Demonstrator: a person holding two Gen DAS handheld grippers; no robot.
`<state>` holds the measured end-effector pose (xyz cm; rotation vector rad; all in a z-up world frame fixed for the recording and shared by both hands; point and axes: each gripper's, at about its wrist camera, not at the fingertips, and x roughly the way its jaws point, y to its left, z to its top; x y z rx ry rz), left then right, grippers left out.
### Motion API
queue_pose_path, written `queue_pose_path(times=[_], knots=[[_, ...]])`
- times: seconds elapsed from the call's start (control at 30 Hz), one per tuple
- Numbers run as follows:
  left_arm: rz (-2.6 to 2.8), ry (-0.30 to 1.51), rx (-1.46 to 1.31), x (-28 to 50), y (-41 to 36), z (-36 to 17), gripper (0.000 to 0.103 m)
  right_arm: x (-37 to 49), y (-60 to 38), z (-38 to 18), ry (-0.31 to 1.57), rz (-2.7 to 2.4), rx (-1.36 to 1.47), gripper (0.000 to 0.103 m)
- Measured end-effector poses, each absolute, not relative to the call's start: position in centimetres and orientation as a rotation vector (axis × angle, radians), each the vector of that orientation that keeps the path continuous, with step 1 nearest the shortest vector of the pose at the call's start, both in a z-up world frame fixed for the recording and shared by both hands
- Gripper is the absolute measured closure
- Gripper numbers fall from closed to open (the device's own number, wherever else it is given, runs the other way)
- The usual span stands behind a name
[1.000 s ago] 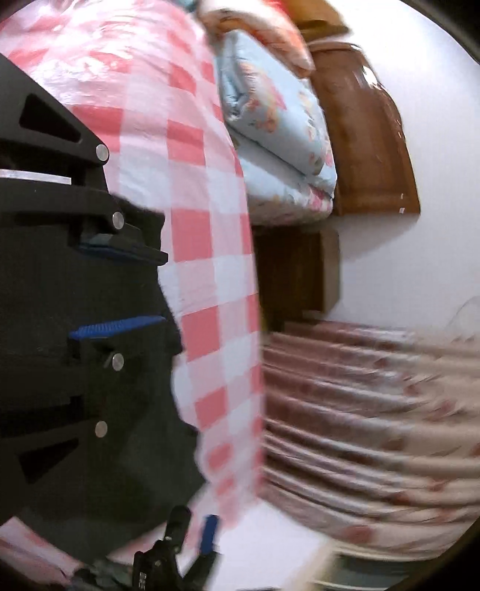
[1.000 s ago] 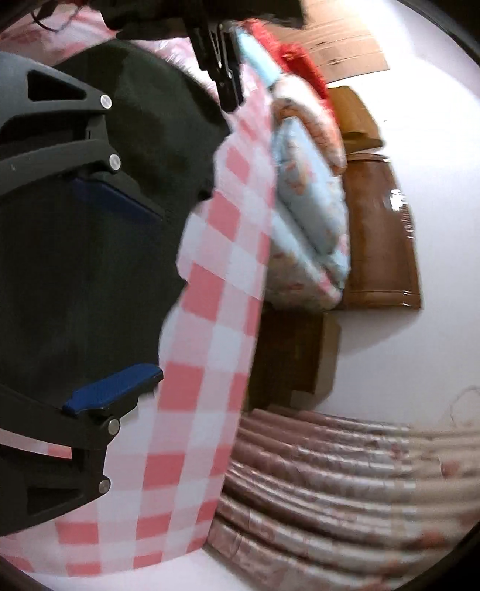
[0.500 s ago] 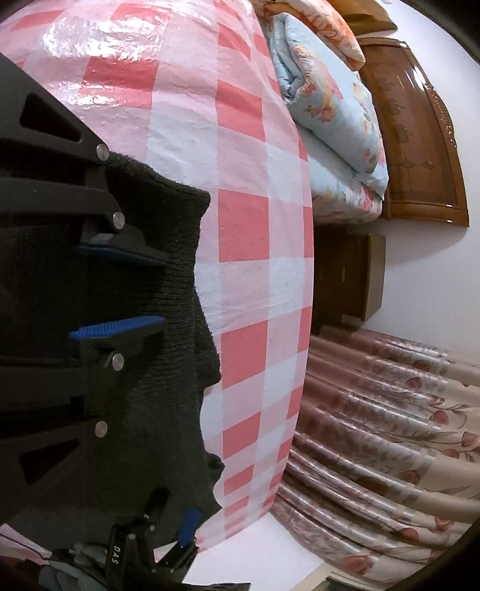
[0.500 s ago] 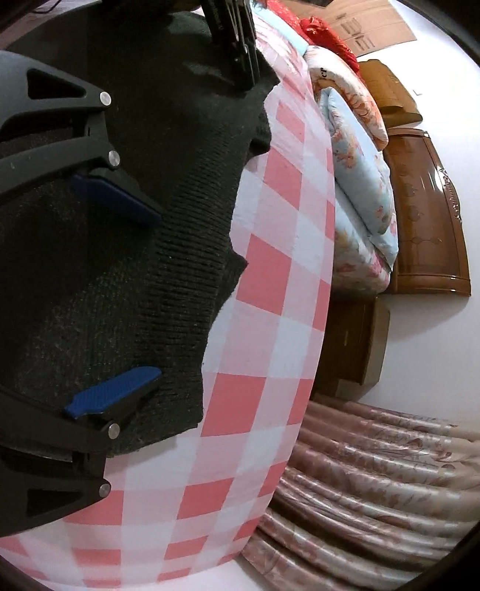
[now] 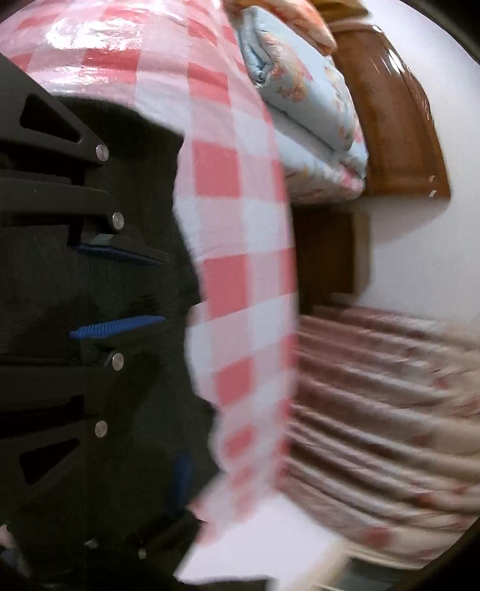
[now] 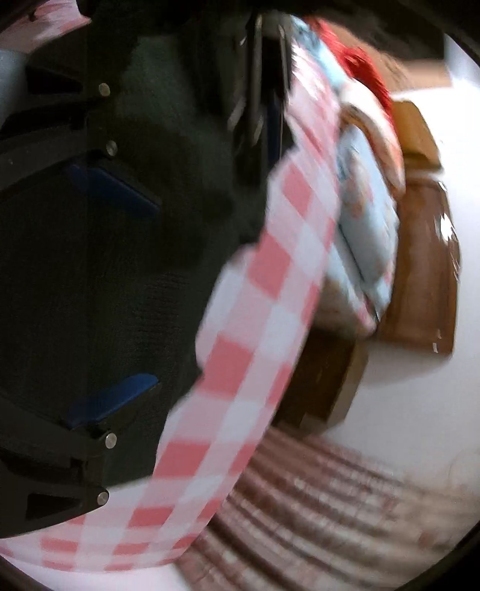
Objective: Fold small clothes
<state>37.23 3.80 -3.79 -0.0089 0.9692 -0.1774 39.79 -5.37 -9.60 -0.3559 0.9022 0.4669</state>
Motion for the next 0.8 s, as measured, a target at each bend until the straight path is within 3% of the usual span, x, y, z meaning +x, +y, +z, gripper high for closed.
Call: queue_pose_path(times=[0.2,0.37,0.47,0.67,0.8], knots=[[-0.231,1.002,-0.181,37.6,6.8,-5.4,0.075,41.9,-8.8,-11.2,0.996,0.405,-0.191,0.0],[-0.104,0.919,-0.095,33.9,8.8,-3.6,0.076,39.8,-12.4,-8.7,0.922,0.322,-0.214,0.0],[-0.057,0.891,-0.102,32.9,11.0,-5.0,0.076,39.8,-15.2,-10.7,0.985,0.27,-0.191,0.0],[-0.024,0.88,-0.097,32.6,11.1,-5.0,0.075,39.5,-15.0,-10.6,0.934,0.257,-0.192,0.0],[-0.088,0.857,-0.15,29.4,9.6,-2.7,0.076,35.3,-14.0,-7.7,0.848,0.285,-0.198,0.0]])
